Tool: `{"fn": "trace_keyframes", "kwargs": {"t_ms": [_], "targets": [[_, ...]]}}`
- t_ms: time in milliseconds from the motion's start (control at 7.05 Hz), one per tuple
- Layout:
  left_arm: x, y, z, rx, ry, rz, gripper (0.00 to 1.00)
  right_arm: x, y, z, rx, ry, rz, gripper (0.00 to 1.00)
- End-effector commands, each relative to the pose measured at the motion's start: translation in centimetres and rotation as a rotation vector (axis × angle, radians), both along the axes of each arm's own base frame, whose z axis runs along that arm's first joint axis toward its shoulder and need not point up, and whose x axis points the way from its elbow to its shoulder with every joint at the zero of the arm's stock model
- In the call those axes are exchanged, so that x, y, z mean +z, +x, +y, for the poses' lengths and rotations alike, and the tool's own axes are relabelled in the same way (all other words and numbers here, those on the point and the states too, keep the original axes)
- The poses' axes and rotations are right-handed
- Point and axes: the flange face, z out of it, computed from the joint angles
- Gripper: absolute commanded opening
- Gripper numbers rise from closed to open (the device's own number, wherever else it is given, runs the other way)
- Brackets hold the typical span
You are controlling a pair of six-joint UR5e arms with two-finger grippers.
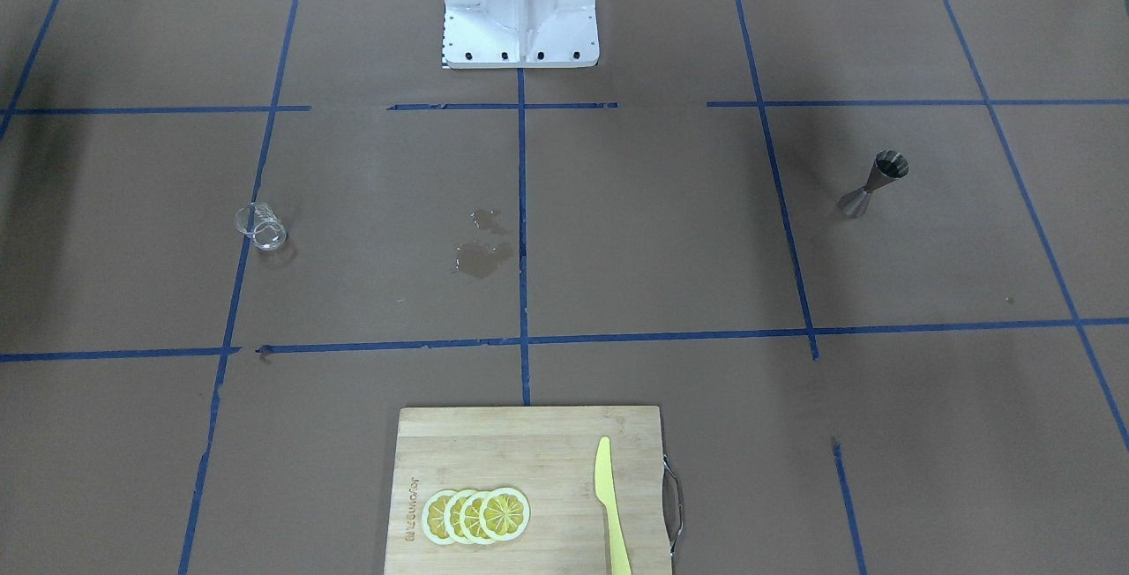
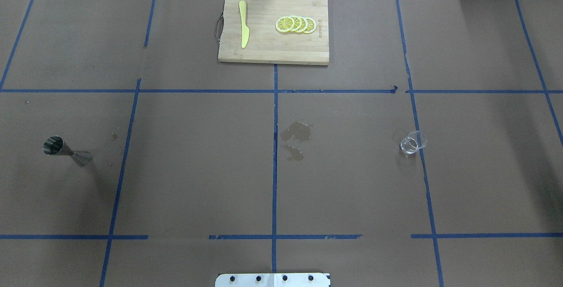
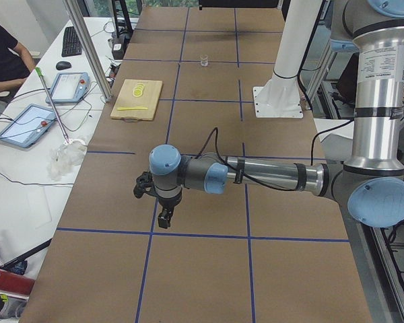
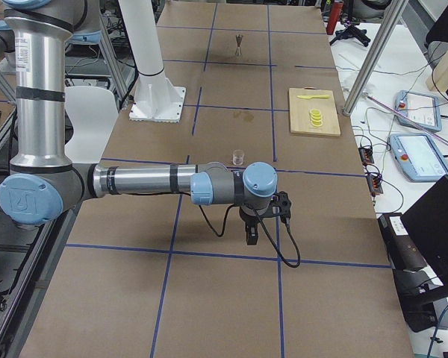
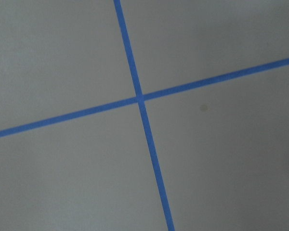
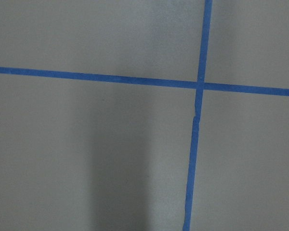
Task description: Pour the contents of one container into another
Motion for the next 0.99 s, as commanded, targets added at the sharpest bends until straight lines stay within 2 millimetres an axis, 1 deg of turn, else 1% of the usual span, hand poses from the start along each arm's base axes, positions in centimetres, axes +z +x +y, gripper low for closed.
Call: {"fn": "trace_keyframes", "kwargs": {"t_ms": [0, 142, 284, 425, 567, 709, 851], "targets": [[-0.5, 0.1, -1.0, 0.003, 0.016, 0.001, 1.00, -0.5, 0.0, -0.2, 0.006, -0.006, -0.031, 1.00], [0.1, 0.1, -0.6, 0.002, 0.002, -0.006, 1.00, -0.8, 0.2, 0.7, 0.008, -0.002, -0.031, 1.00], [0.7, 0.0, -0.2, -0.001, -0.014, -0.007, 1.00, -0.2, 0.2, 1.4, 0.008, -0.016, -0.033, 1.00], [0.9, -0.1, 0.6, -0.008, -0.034, -0.003, 1.00, -0.3, 0.3, 1.5, 0.011, -0.016, -0.035, 1.00], [1.2, -0.2, 1.0, -0.011, -0.073, -0.004, 1.00, -0.1, 0.4, 1.6, 0.011, -0.028, -0.031, 1.00], [1.7, -0.1, 0.9, -0.010, -0.097, -0.003, 1.00, 0.2, 0.5, 1.5, 0.014, -0.037, -0.023, 1.00], [1.2, -0.1, 0.9, -0.006, -0.084, -0.003, 1.00, 0.7, 0.7, 1.0, 0.012, -0.041, 0.014, 1.00]]}}
